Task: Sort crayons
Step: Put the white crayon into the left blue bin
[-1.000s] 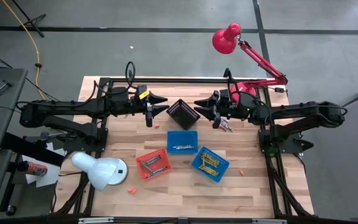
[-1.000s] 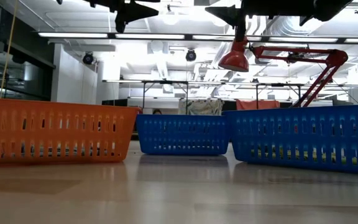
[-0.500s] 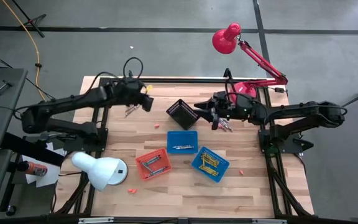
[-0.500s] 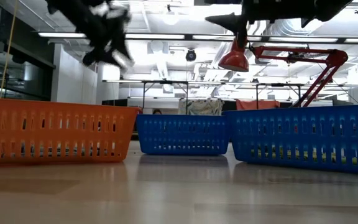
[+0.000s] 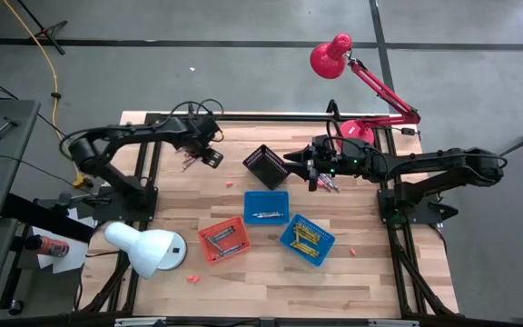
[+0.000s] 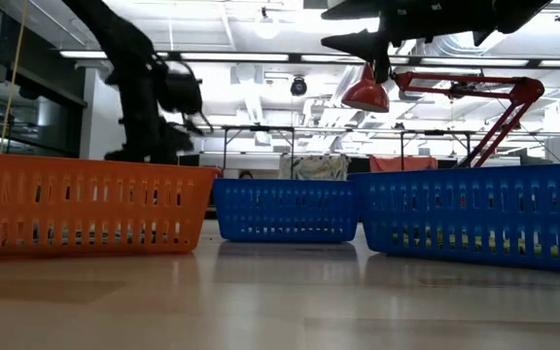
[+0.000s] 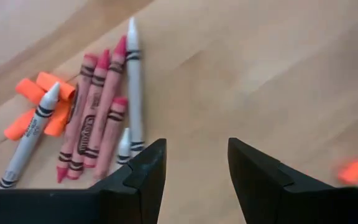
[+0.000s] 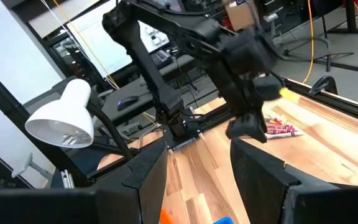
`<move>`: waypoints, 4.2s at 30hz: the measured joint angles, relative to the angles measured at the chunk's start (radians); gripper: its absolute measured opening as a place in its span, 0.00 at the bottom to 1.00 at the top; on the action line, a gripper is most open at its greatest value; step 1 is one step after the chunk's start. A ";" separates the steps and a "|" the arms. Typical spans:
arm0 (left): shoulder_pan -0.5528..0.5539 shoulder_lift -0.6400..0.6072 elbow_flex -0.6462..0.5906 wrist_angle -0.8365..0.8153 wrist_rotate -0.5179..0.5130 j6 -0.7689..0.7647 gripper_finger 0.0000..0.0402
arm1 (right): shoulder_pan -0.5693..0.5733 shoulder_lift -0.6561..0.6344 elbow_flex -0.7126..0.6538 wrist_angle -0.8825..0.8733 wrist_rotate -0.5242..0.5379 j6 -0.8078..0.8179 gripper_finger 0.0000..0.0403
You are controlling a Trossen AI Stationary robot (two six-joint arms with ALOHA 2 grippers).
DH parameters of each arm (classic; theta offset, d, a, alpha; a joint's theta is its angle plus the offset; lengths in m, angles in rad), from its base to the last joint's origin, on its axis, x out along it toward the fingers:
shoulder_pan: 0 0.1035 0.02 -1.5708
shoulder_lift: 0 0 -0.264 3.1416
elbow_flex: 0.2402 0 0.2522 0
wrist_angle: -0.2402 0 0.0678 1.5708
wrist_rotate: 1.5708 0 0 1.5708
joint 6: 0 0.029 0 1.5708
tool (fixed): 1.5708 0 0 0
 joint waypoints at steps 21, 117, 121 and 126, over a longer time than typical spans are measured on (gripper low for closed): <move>0.058 0.162 0.005 0.139 -0.021 0.079 0.39 | 0.000 0.000 0.000 -0.004 0.003 0.024 0.43; -0.672 0.267 0.391 0.234 0.077 0.319 0.21 | -0.078 -0.053 0.001 0.146 -0.008 -0.091 0.43; -0.667 0.236 0.407 0.165 0.064 0.347 0.31 | -0.078 -0.054 0.001 0.159 -0.008 -0.111 0.43; -0.617 0.105 0.448 0.031 0.011 0.356 0.40 | -0.078 -0.066 0.003 0.164 -0.008 -0.117 0.43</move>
